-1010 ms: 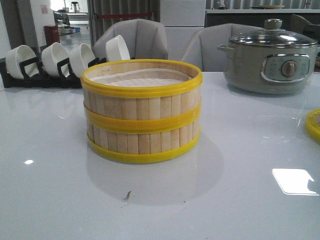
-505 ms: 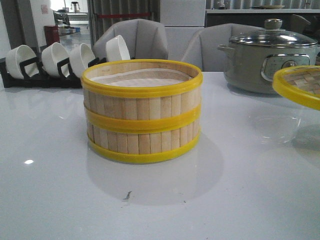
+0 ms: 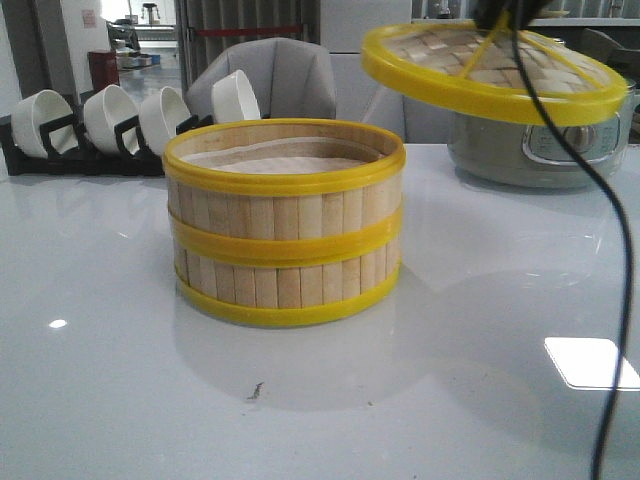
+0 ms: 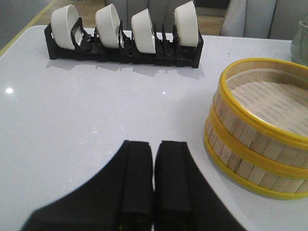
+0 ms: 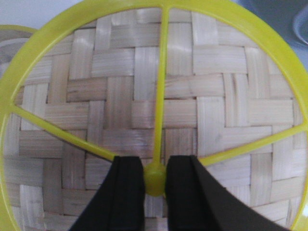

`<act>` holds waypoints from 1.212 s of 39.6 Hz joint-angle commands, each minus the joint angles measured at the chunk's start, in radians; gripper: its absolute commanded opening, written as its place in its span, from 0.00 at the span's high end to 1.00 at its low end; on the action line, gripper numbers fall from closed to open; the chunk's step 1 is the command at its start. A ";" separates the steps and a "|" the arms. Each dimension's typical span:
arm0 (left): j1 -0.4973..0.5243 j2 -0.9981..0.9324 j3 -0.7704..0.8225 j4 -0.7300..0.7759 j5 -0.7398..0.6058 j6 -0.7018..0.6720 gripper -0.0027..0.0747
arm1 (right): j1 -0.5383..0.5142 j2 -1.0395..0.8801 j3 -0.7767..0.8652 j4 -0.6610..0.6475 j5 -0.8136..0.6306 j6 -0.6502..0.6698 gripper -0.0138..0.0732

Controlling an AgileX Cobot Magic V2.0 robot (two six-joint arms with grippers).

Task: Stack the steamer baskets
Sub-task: 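Lift the woven lid with the right gripper toward the stack, then lower the lid onto the top basket with the right gripper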

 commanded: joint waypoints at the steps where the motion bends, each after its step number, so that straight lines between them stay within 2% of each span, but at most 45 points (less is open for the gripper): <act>1: 0.000 -0.001 -0.027 -0.001 -0.077 -0.005 0.84 | 0.065 0.001 -0.124 -0.002 0.014 -0.005 0.78; 11: 0.000 -0.001 -0.027 -0.001 -0.077 -0.005 0.84 | 0.193 0.166 -0.332 -0.002 0.086 -0.005 0.78; 20: 0.000 -0.001 -0.027 -0.001 -0.077 -0.005 0.84 | 0.248 0.266 -0.434 -0.002 0.086 -0.005 0.78; 48: 0.000 -0.001 -0.027 -0.001 -0.077 -0.005 0.84 | 0.264 0.313 -0.447 0.001 0.033 -0.005 0.78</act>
